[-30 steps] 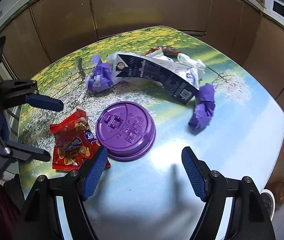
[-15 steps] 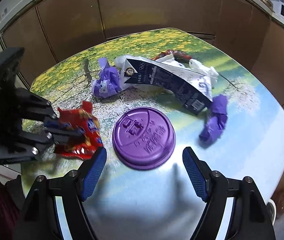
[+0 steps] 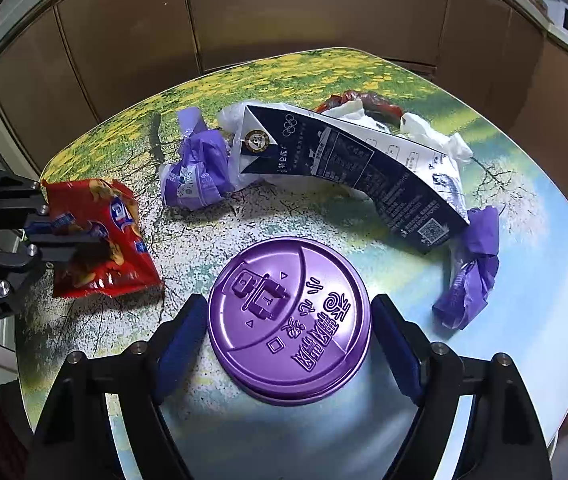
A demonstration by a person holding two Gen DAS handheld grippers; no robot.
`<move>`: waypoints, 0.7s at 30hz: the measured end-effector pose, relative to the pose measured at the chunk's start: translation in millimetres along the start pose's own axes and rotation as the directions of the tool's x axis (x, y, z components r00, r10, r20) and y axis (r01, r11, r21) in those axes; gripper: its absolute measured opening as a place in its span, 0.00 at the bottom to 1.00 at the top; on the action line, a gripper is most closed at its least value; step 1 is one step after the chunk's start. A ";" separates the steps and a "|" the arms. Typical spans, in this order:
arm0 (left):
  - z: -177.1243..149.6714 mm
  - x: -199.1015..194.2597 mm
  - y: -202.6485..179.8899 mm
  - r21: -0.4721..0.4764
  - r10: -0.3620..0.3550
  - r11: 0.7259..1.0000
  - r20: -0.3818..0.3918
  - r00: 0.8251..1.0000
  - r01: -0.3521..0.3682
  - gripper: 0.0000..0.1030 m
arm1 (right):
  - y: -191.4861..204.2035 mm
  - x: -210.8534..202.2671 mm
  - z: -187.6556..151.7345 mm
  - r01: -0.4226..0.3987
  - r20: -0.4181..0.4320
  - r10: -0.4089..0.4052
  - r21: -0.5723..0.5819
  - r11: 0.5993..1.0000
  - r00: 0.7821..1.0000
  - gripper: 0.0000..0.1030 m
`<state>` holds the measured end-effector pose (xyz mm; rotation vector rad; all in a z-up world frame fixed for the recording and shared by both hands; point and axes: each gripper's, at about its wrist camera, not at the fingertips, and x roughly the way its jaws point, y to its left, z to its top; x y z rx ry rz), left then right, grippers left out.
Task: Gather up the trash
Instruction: 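Grasp the red snack wrapper with the left gripper while the right grasps the purple lid, then carry the wrapper and purple lid to the bin and release both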
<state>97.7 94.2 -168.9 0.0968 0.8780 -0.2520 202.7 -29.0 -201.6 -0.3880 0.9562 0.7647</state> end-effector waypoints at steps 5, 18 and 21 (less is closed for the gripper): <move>0.7 -8.8 -3.6 -0.002 0.059 0.998 0.002 0.998 -0.059 0.05 | 3.9 -10.2 -7.3 -0.002 0.019 0.001 0.021 1.000 1.000 0.78; 11.0 -37.1 -42.6 0.086 0.120 0.989 0.053 0.991 -0.124 0.05 | 4.6 -85.6 -41.3 -0.008 0.146 -0.007 0.104 0.995 0.989 0.78; 16.9 -39.2 -59.4 0.120 0.112 0.986 0.064 0.992 -0.119 0.05 | 0.0 -102.6 -49.8 -0.001 0.176 -0.023 0.131 0.991 0.984 0.78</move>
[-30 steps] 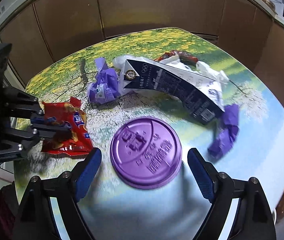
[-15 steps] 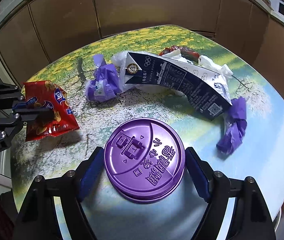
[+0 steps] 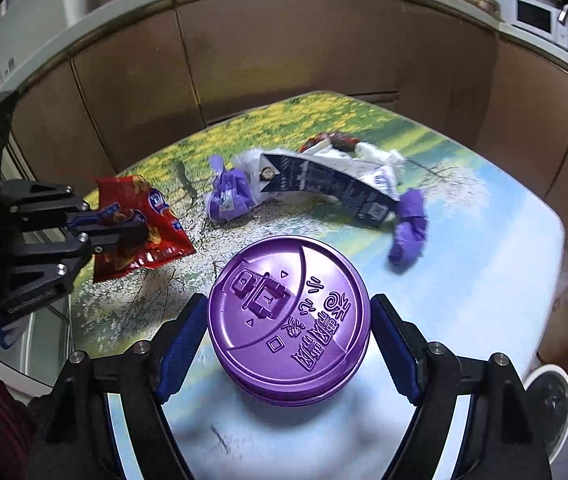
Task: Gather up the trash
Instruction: 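Carry the wrapper and purple lid to the bin and release both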
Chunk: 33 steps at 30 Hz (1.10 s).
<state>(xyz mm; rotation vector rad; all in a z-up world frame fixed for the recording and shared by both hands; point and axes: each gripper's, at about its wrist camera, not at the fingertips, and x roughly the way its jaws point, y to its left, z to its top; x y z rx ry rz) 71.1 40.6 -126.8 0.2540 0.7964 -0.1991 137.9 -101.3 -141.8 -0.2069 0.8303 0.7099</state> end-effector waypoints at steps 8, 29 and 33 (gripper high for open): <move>23.0 -1.1 -41.4 0.085 -0.041 0.996 0.023 0.999 0.039 0.05 | -37.2 -46.0 -19.1 0.057 0.069 -0.063 0.092 0.994 0.996 0.78; 104.3 53.0 -186.8 0.300 -0.229 0.928 -0.002 0.973 0.219 0.05 | -182.7 -126.3 -125.1 0.285 0.092 -0.354 0.425 0.859 0.931 0.78; 141.0 83.1 -226.3 0.306 -0.293 0.908 -0.025 0.956 0.287 0.05 | -226.3 -130.4 -150.5 0.367 0.037 -0.442 0.499 0.785 0.896 0.78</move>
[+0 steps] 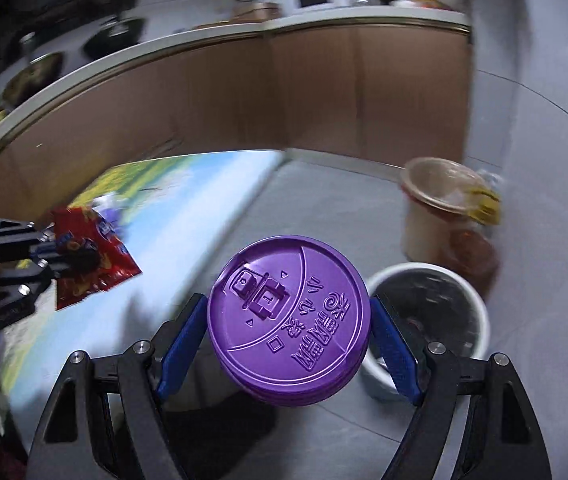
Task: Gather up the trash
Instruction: 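Carry the wrapper and purple lid to the bin and release both, then return both grippers to the table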
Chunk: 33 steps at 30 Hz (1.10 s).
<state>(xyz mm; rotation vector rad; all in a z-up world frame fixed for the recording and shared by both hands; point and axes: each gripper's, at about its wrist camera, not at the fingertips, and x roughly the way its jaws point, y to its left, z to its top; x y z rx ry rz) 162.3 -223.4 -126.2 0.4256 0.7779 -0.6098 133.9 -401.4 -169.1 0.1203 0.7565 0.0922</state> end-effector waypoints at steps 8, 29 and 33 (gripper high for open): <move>90.5 110.3 -48.2 0.002 -0.130 0.991 -0.043 0.991 0.130 0.06 | -85.9 54.5 -2.2 0.167 -0.064 -0.160 0.114 0.979 0.985 0.78; 130.3 248.7 -64.5 -0.183 -0.222 0.963 -0.121 0.967 0.198 0.42 | -153.0 156.2 -8.2 0.312 -0.219 -0.286 0.095 0.945 0.933 0.86; 127.2 219.0 -54.1 -0.197 -0.214 0.961 -0.073 0.974 0.196 0.42 | -149.3 156.7 -4.2 0.318 -0.220 -0.295 0.079 0.945 0.930 0.87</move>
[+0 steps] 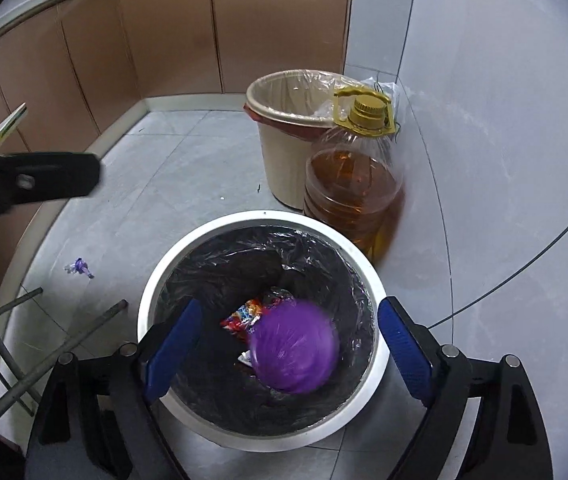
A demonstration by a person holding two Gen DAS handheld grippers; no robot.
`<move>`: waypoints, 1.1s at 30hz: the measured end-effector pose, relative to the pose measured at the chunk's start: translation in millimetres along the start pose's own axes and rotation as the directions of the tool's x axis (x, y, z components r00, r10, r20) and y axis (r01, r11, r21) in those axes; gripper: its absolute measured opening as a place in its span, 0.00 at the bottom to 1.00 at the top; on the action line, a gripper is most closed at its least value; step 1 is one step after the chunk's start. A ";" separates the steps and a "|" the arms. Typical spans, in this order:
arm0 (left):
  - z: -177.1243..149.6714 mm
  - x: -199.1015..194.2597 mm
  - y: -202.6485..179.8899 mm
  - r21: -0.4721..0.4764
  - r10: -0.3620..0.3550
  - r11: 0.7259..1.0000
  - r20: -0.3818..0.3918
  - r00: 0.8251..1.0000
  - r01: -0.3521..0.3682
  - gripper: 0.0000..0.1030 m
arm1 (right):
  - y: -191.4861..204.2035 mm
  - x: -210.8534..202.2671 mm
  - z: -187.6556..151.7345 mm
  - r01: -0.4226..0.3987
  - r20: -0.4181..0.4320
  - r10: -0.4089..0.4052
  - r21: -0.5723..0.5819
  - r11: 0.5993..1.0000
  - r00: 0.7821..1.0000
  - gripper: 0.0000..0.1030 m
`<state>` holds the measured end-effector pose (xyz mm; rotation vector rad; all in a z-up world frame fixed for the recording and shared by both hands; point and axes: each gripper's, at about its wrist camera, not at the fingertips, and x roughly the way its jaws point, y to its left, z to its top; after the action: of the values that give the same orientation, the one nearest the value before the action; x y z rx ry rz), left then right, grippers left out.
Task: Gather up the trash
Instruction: 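Return both grippers to the table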
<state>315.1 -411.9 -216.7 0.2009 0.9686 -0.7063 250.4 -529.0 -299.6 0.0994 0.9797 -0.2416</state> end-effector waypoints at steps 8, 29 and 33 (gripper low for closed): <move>-34.7 -118.5 25.8 -0.054 0.057 0.997 0.179 0.982 -0.048 0.46 | 29.3 -52.7 -1.9 -0.061 0.064 0.061 -0.005 0.998 0.996 0.87; -216.2 -343.3 172.9 -0.270 0.398 0.908 0.314 0.862 -0.321 0.54 | 229.6 -246.1 -3.6 -0.310 0.203 0.377 -0.297 0.903 0.904 0.80; -251.4 -365.7 210.1 -0.346 0.459 0.868 0.288 0.841 -0.355 0.55 | 265.9 -254.4 -7.0 -0.335 0.183 0.415 -0.350 0.875 0.891 0.80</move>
<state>141.8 31.0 -94.3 0.0212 0.6265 -0.1872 174.7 -230.0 -98.7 -0.0290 0.7132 0.2605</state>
